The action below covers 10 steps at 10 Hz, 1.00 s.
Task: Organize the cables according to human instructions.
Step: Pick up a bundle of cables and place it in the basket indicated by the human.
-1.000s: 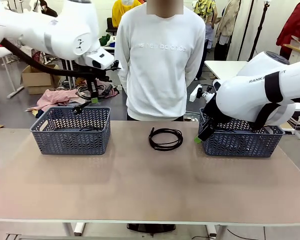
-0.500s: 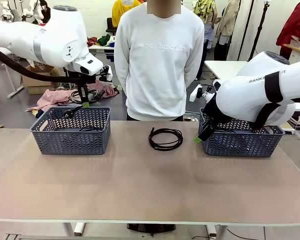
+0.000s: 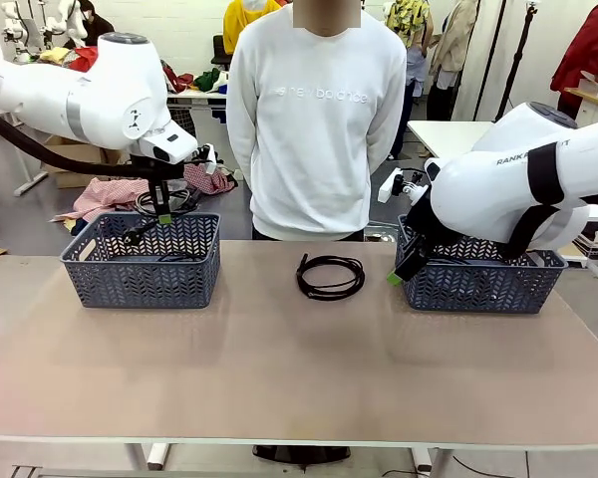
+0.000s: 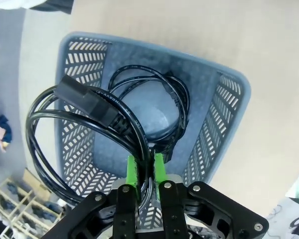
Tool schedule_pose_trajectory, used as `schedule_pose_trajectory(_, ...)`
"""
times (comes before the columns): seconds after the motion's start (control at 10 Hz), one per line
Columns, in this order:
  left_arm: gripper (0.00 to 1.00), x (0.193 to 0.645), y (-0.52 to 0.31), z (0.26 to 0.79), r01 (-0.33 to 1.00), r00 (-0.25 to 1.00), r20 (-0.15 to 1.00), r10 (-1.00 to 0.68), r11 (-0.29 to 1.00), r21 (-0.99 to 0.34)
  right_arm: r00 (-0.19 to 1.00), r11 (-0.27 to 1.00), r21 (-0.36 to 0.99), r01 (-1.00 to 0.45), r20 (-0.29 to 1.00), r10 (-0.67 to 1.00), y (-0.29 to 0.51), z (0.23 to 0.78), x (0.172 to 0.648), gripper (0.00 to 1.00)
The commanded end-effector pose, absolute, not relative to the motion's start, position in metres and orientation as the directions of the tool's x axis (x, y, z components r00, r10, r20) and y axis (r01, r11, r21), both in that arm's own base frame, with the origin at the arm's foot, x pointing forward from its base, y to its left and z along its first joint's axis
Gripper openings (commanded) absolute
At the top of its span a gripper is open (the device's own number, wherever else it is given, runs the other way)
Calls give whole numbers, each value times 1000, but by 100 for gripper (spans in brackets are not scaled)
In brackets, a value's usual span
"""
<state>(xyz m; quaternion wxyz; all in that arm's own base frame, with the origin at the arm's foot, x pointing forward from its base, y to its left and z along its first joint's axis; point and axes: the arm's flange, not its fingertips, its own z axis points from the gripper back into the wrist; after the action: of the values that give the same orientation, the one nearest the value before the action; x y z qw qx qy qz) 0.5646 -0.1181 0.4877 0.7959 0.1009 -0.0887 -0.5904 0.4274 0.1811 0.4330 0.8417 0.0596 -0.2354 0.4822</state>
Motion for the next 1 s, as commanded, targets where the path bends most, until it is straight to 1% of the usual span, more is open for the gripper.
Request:
schedule_pose_trajectory(0.0, 0, 563, -111, 483, 925, 263, 29, -964, 260, 277, 420, 525, -136, -840, 450, 788, 181, 434, 428, 100)
schedule_pose_trajectory(0.1, 0, 565, -109, 478, 919, 283, 21, -959, 278, 279, 420, 525, -136, -840, 450, 788, 181, 434, 428, 100)
schedule_pose_trajectory(0.3, 0, 567, -106, 471, 924, 276, 29, -961, 274, 266, 420, 525, -136, -840, 450, 788, 181, 434, 428, 100)
schedule_pose_trajectory(0.4, 23, 568, -105, 467, 928, 275, 26, -961, 272, 253, 420, 525, -136, -840, 450, 788, 181, 434, 428, 100)
schedule_pose_trajectory(0.5, 35, 568, -104, 465, 930, 272, 18, -962, 267, 254, 420, 525, -136, -840, 450, 788, 181, 434, 428, 100)
schedule_pose_trajectory(0.6, 43, 567, -105, 466, 931, 270, 23, -963, 267, 249, 420, 525, -136, -840, 450, 788, 181, 434, 428, 100)
schedule_pose_trajectory(0.7, 54, 566, -103, 470, 933, 268, 32, -963, 267, 240, 420, 525, -136, -840, 450, 788, 181, 434, 428, 100)
schedule_pose_trajectory(0.8, 63, 565, -102, 472, 934, 274, 35, -961, 275, 228, 420, 525, -136, -840, 450, 788, 181, 434, 428, 100)
schedule_pose_trajectory(0.9, 74, 565, -100, 474, 936, 279, 46, -959, 282, 213, 420, 525, -136, -840, 450, 788, 181, 434, 428, 100)
